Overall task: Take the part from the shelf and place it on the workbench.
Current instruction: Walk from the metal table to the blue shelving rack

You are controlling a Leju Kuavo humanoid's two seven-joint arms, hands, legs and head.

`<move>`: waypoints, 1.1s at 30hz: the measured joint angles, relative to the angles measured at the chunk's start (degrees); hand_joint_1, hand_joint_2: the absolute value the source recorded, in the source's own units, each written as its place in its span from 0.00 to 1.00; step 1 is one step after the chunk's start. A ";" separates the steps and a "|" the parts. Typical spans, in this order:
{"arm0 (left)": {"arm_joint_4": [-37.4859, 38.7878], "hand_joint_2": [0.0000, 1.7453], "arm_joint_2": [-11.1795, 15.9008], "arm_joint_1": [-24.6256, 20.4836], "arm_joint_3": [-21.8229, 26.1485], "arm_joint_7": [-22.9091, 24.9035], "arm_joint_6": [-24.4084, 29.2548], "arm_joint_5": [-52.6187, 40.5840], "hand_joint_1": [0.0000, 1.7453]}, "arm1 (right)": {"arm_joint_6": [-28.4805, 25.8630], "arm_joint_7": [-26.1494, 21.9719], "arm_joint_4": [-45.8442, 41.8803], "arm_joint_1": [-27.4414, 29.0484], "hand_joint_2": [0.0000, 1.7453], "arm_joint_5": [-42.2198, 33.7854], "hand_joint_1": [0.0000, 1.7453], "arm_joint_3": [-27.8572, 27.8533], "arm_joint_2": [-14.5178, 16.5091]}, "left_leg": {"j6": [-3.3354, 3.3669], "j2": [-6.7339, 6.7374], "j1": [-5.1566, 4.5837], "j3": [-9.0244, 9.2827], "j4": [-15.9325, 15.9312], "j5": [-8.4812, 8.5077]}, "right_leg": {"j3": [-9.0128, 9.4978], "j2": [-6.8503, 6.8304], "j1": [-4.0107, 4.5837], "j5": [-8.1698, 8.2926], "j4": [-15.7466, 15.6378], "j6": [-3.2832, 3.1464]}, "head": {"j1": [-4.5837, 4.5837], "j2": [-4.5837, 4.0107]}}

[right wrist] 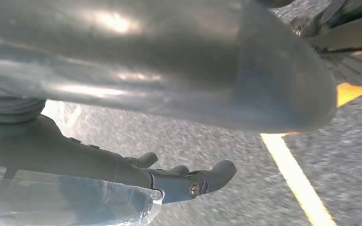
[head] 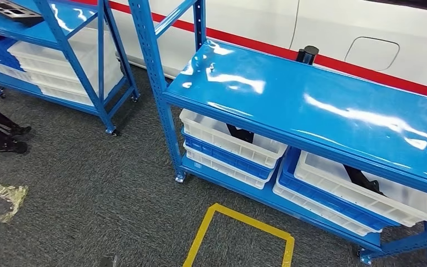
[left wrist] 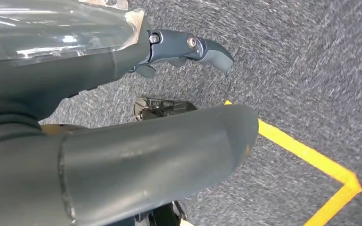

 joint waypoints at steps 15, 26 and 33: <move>0.00 0.00 0.23 -0.18 -1.00 -0.08 0.60 0.66 0.00 | 0.28 -0.07 -0.09 -0.40 0.00 1.78 0.00 -0.27 -0.06 | -2.91 -2.31 0.22 -7.48 18.09 -9.64 | 8.60 1.27 -0.31 6.57 -16.59 -2.09 | -0.34 0.00; 0.02 0.00 0.48 -0.19 -0.98 -0.54 0.81 1.83 0.00 | 0.81 0.03 -0.09 -0.77 0.00 3.17 0.00 -0.31 0.05 | -0.43 -4.28 0.11 0.60 0.26 -0.74 | 6.58 4.91 0.14 6.62 -15.11 -0.07 | -0.14 0.00; 0.05 0.00 0.53 0.17 -0.96 -0.79 0.90 2.22 0.00 | 0.81 0.05 -0.09 -1.04 0.00 3.55 0.00 -0.31 -0.03 | -0.03 1.06 0.03 0.68 -0.10 -0.54 | 1.53 -0.65 -0.07 2.23 -3.66 0.95 | 0.24 0.00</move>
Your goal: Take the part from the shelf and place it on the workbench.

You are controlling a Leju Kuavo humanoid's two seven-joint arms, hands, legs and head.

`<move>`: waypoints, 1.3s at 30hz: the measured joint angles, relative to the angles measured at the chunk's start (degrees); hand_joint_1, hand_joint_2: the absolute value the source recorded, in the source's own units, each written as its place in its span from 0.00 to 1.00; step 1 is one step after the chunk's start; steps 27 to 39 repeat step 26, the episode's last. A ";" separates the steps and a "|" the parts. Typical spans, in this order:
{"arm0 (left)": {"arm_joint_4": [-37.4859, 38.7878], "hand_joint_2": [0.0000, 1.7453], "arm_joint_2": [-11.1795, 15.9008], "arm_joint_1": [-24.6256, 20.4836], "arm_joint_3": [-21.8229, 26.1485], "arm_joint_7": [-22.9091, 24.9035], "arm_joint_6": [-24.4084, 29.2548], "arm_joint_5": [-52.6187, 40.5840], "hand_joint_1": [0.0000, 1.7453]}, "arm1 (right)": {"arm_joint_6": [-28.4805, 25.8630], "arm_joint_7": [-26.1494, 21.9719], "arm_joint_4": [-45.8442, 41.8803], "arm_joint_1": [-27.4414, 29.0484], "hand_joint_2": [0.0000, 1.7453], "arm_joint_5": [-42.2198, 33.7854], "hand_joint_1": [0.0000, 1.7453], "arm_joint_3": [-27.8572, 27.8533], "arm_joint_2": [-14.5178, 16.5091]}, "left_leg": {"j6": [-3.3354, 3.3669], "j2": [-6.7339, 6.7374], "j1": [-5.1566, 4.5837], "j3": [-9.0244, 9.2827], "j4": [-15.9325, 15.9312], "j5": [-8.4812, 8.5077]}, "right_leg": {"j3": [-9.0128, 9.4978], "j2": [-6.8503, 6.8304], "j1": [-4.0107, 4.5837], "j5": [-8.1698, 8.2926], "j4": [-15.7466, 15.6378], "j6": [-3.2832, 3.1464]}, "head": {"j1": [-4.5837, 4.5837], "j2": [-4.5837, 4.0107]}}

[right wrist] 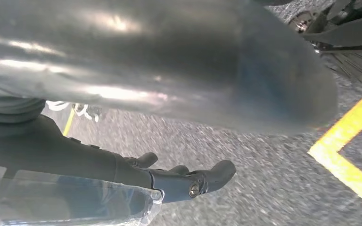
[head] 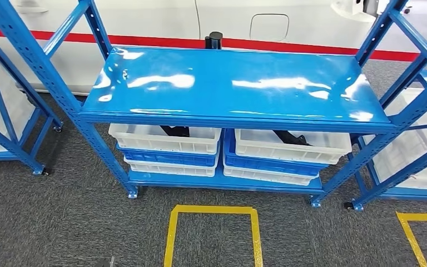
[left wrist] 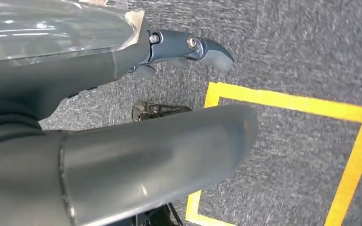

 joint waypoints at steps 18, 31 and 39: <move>0.02 1.00 0.28 0.26 -0.04 -0.52 0.32 0.74 0.00 | -1.55 -0.84 -0.11 -0.55 0.00 1.94 0.00 0.00 0.31 | -2.68 -3.71 0.36 -1.36 3.78 -1.38 | 7.31 0.99 -0.08 4.62 -13.12 -2.42 | -0.48 0.00; 0.02 1.00 0.15 0.27 -0.19 -0.56 0.03 0.96 0.00 | -1.74 -1.49 -0.13 -0.56 1.00 1.82 0.00 -0.26 0.33 | -1.74 -3.88 -0.62 -0.67 1.04 -0.32 | 6.85 1.14 0.22 5.01 -13.28 -1.64 | -0.35 0.00; 0.02 1.00 0.15 0.27 -0.19 -0.56 0.03 0.96 0.00 | -1.74 -1.49 -0.13 -0.56 1.00 1.82 0.00 -0.26 0.33 | -1.74 -3.88 -0.62 -0.67 1.04 -0.32 | 6.85 1.14 0.22 5.01 -13.28 -1.64 | -0.35 0.00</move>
